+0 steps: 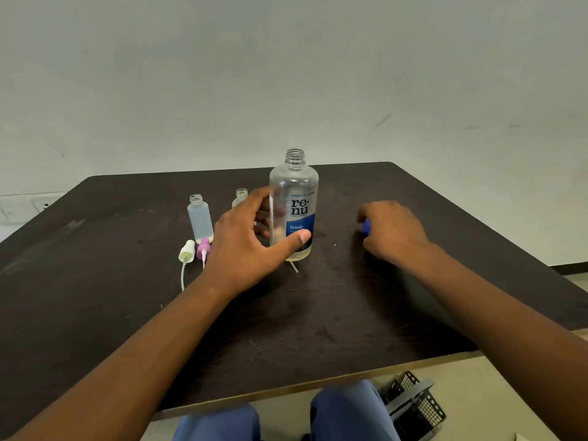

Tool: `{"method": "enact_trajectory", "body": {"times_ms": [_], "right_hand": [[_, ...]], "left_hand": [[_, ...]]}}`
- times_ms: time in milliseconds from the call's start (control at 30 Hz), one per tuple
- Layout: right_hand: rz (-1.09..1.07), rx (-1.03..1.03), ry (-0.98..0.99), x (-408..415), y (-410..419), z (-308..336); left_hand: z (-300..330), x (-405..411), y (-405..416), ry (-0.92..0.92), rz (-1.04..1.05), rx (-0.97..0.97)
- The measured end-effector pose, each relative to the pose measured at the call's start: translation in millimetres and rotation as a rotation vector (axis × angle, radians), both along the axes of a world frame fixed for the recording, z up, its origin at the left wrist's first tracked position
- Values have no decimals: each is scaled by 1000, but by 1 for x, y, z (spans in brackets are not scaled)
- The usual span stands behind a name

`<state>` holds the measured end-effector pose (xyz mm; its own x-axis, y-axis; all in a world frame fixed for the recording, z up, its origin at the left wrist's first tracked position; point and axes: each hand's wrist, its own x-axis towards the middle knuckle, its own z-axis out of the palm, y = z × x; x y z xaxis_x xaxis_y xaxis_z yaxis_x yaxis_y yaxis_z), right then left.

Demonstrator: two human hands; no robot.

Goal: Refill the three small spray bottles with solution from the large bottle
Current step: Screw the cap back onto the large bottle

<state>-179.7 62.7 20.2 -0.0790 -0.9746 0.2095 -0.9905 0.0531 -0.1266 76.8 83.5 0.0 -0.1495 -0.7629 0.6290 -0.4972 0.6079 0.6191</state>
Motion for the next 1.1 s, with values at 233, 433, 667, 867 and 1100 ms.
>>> {"method": "enact_trajectory", "body": {"times_ms": [233,433,667,867,1100], "right_hand": [[97,-282,-335,11,0,6],[355,-494,-867,40,5,30],[550,-277,-1607,55,2,54],[800,-109,-1710,60,0,53],[955,23,-1703,63,-11,48]], "left_hand": [[-1,0,-1,-31,8,-1],[-3,-1,-2,-50,3,-7],[-3,-4,-1,-76,8,0],[-1,-6,1,-43,-4,-8],[-2,-7,1,-41,28,-2]]}}
